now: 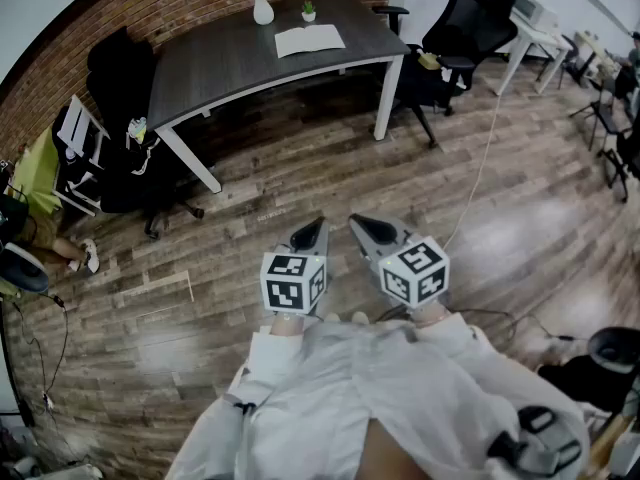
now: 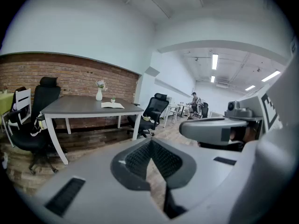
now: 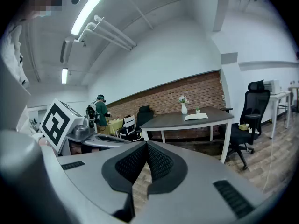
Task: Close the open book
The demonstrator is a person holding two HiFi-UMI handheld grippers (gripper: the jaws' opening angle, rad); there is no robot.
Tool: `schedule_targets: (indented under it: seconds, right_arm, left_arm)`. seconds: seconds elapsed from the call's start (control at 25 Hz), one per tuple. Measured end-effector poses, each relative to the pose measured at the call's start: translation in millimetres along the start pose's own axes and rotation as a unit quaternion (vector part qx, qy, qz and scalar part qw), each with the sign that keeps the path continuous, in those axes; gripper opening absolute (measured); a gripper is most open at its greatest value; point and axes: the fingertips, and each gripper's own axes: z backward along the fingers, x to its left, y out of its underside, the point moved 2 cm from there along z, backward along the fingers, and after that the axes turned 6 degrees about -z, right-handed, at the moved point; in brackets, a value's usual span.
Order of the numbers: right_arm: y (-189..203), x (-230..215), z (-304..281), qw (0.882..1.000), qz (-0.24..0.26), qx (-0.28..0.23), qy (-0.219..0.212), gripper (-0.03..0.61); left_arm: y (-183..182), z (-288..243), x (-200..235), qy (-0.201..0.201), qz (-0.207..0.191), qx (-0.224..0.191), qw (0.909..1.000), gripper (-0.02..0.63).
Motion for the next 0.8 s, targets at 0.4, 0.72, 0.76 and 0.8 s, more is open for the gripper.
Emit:
schedule_targets:
  seconds: [0.4,0.72,0.76,0.8]
  right_arm:
    - [4,-8,-4,1.0,0.006,0.017,0.007,0.006]
    - [-8,-15,1,1.0,0.005,-0.02,0.008,0.006]
    - [-10,-17,3,1.0,0.001,-0.029,0.005,0.006]
    - [-11,-20,6,0.999,-0.004,-0.034,0.002,0.006]
  left_arm:
    - [-3,-8,1,-0.001,0.0,0.002,1.0,0.005]
    - [-18,-13,-6,0.004,0.017,-0.062,0.9979,0.005]
    - [-20,-12,-8,0.007,0.02,-0.072,0.9972,0.006]
    - [-21,-13,-12,0.014,0.018,-0.077,0.9967,0.005]
